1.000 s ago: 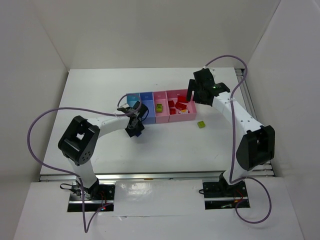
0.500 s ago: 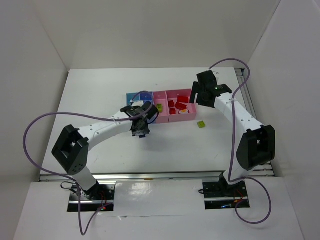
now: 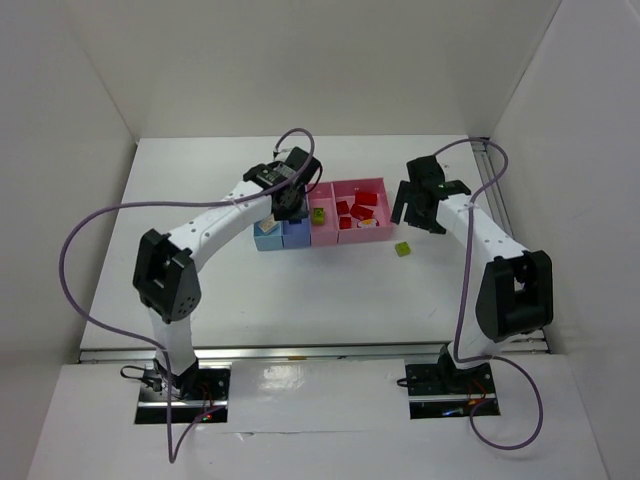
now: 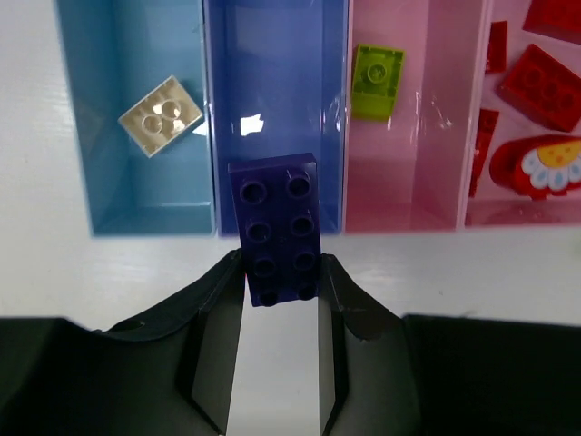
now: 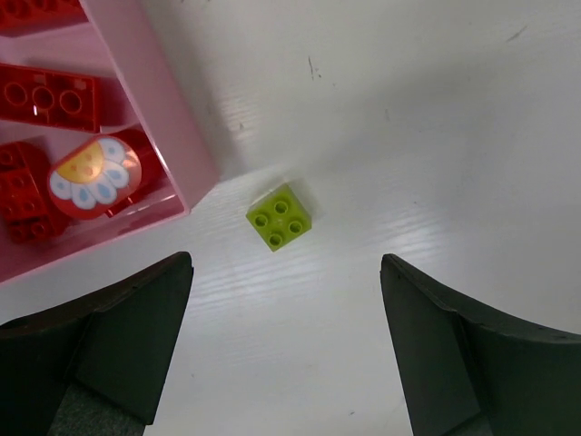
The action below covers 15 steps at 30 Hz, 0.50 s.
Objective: Sort the legos into containers by color
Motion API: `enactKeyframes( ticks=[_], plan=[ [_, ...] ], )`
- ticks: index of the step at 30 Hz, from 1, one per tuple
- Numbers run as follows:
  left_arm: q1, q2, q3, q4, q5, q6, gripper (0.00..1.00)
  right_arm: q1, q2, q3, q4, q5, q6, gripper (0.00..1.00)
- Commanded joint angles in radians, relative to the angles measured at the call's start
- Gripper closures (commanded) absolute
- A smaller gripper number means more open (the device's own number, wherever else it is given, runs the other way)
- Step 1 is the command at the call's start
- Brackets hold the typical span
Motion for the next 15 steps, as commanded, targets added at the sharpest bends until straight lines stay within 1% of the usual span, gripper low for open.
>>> enactKeyframes(
  ticks=[1, 3, 5, 7, 9, 10, 12, 14, 15],
  plan=[
    [0.038, 0.107, 0.073, -0.004, 0.036, 0.065, 0.88, -0.001, -0.051, -0.028, 0.013, -0.024, 0.007, 0.09],
    [0.038, 0.144, 0.124, 0.005, 0.026, 0.074, 0.87, -0.012, -0.062, -0.059, 0.013, -0.024, 0.007, 0.09],
    [0.063, 0.189, 0.164, 0.005, 0.025, 0.074, 0.85, -0.012, -0.071, -0.077, 0.013, -0.033, 0.007, 0.09],
    [0.075, 0.2, 0.173, 0.005, 0.025, 0.065, 0.74, -0.012, -0.071, -0.086, 0.013, -0.045, 0.007, 0.09],
    [0.086, 0.214, 0.173, 0.005, 0.025, 0.065, 0.59, -0.012, -0.071, -0.096, 0.023, -0.057, 0.007, 0.09],
    [0.095, 0.214, 0.173, 0.005, 0.025, 0.065, 0.45, -0.012, -0.06, -0.096, 0.023, -0.057, 0.007, 0.09],
    [0.095, 0.214, 0.173, 0.005, 0.035, 0.074, 0.3, -0.012, -0.051, -0.106, 0.023, -0.07, -0.002, 0.09],
    [0.095, 0.214, 0.182, 0.005, 0.045, 0.095, 0.27, -0.012, -0.039, -0.116, 0.032, -0.08, -0.002, 0.09],
    [0.095, 0.214, 0.183, 0.005, 0.054, 0.095, 0.27, -0.012, -0.023, -0.116, 0.042, -0.093, -0.013, 0.09]
  ],
)
